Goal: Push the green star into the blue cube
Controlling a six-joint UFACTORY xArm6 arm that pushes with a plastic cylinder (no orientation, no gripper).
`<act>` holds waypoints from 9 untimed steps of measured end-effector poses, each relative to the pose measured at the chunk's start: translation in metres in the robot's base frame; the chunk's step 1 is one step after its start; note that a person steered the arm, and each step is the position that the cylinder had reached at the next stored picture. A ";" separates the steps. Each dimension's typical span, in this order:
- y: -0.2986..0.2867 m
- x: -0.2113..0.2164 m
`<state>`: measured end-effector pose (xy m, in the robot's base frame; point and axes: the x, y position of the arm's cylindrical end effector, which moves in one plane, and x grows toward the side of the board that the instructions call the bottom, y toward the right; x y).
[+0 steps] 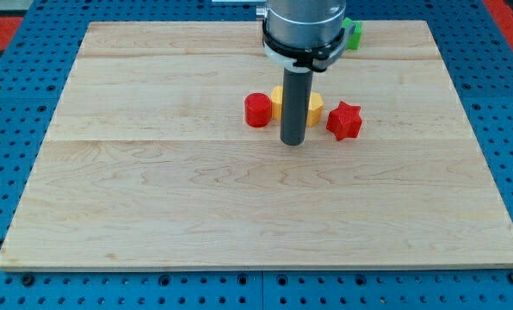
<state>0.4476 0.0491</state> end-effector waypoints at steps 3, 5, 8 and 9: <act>0.073 0.036; 0.170 -0.107; 0.167 -0.239; 0.110 -0.243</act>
<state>0.2044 0.1590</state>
